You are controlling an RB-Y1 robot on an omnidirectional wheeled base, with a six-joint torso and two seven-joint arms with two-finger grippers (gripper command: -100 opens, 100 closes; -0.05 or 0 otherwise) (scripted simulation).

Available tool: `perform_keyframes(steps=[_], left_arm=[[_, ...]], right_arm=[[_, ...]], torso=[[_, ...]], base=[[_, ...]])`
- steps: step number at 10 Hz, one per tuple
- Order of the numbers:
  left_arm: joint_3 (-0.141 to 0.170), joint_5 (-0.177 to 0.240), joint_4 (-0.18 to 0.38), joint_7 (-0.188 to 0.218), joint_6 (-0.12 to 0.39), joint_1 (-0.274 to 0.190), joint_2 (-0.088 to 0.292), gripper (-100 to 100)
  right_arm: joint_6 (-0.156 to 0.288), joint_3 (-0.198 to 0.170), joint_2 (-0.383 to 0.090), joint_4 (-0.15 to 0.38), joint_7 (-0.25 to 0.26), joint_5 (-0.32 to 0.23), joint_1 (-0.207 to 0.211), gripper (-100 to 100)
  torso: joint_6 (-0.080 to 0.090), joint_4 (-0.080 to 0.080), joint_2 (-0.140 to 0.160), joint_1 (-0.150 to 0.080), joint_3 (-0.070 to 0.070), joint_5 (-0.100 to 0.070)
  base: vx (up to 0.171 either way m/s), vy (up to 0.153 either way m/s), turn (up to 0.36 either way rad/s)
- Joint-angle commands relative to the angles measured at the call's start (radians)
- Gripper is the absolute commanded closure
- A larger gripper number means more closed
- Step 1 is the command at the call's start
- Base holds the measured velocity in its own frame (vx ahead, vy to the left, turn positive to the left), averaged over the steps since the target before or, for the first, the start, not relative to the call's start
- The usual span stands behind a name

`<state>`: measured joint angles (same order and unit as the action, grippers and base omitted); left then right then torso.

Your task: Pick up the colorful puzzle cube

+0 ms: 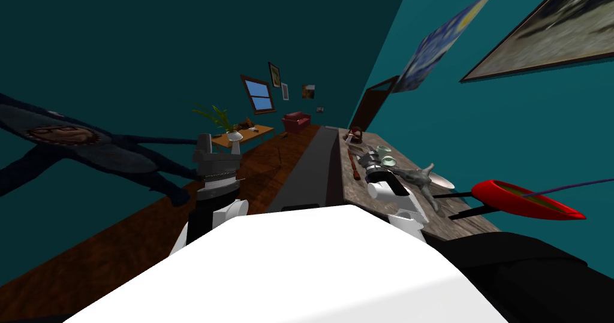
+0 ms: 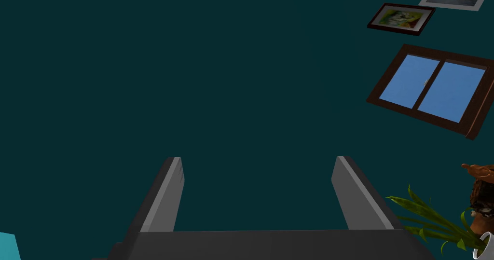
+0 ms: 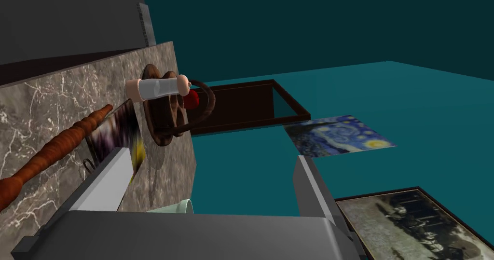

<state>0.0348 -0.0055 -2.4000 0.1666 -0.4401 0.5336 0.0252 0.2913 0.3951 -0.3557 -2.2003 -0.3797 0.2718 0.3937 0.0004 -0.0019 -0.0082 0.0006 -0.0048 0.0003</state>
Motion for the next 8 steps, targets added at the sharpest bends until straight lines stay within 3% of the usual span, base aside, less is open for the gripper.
perform_keyframes(steps=[1,2,4,5,7,8], left_arm=[[0.000,0.000,0.000,0.000,0.000,0.000,0.000,0],[0.000,0.000,0.000,0.000,0.000,0.000,0.000,0],[0.000,0.000,0.000,0.000,0.000,0.000,0.000,0],[0.000,0.000,0.000,0.000,0.000,0.000,0.000,0],[0.000,0.000,0.000,0.000,0.000,0.000,0.000,0],[0.000,0.000,0.000,0.000,0.000,0.000,0.000,0]], right_arm=[[0.049,0.013,-0.018,0.018,-0.026,0.021,-0.001,-100],[0.076,0.038,-0.041,0.035,-0.068,0.054,-0.005,-100],[0.122,0.038,-0.041,0.035,-0.070,0.054,-0.005,-100],[0.148,0.062,-0.064,0.053,-0.114,0.089,-0.008,-100],[0.196,0.062,-0.064,0.053,-0.114,0.089,-0.008,-100],[0.229,0.086,-0.088,0.070,-0.158,0.123,-0.011,-100]], torso=[[0.000,0.000,0.000,0.000,0.000,0.000],[0.000,0.000,-0.001,-0.001,-0.001,0.000],[-0.001,-0.001,-0.002,0.000,-0.002,0.000],[-0.001,0.000,0.003,-0.001,0.001,0.000],[-0.001,0.000,0.001,-0.002,0.000,-0.001],[-0.001,0.000,0.003,-0.002,0.001,-0.001]], base=[[0.134,0.024,-0.088],[0.188,0.042,-0.144],[0.090,0.028,-0.037],[0.091,0.010,-0.142],[0.086,0.007,-0.045],[0.136,-0.009,-0.151]])
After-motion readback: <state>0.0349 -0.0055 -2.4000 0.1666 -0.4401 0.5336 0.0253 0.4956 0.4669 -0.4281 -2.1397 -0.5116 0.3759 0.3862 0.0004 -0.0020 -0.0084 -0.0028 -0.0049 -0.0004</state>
